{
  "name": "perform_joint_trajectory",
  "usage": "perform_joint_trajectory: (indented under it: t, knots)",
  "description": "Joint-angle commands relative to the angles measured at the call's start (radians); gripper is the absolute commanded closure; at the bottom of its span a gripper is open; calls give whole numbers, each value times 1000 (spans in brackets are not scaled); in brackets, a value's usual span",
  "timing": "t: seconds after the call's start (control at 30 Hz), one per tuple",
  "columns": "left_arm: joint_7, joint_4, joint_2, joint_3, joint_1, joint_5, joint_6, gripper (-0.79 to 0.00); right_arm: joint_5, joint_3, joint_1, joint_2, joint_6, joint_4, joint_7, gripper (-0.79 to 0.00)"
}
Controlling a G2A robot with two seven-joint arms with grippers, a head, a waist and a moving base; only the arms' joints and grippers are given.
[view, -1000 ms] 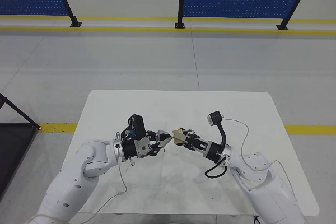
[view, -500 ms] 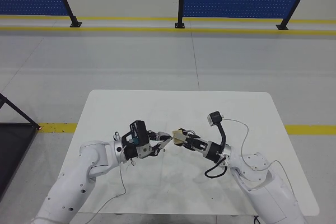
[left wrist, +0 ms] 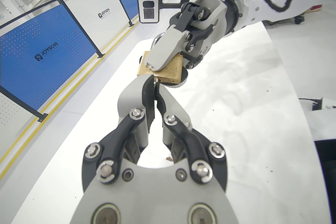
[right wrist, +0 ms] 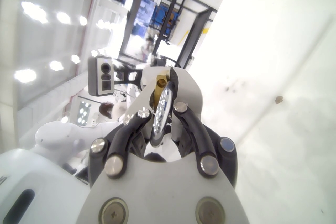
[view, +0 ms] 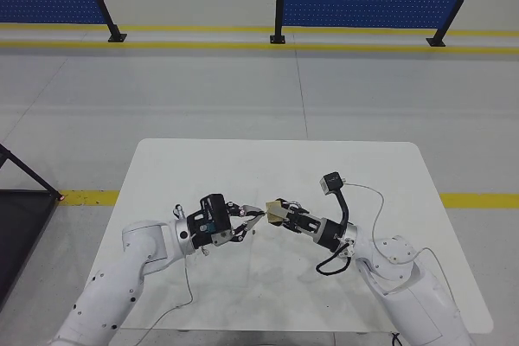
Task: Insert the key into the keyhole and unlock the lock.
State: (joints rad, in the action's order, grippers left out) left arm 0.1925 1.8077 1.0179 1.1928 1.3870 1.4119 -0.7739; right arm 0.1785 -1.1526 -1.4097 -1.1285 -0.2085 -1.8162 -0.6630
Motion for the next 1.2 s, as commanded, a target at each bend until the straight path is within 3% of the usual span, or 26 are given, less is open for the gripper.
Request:
perform_joint_trajectory:
  t: [0.0,0.63,0.97,1.0,1.03,1.17]
  knots:
    - [10,2,0,-2,-1,15,6,0,0,0,0,0,0,0,0,0]
    - [124,0,-3,-19,-2,174,65,0,0,0,0,0,0,0,0,0]
    - [113,-5,-5,-24,-9,174,42,0,0,0,0,0,0,0,0,0]
    - [108,-7,-5,-24,-9,169,41,-299,0,0,0,0,0,0,0,0]
    - [105,-5,-5,-23,-9,164,41,-760,0,0,0,0,0,0,0,0]
    - [90,4,-9,-3,-5,153,31,-785,0,0,0,0,0,0,0,0]
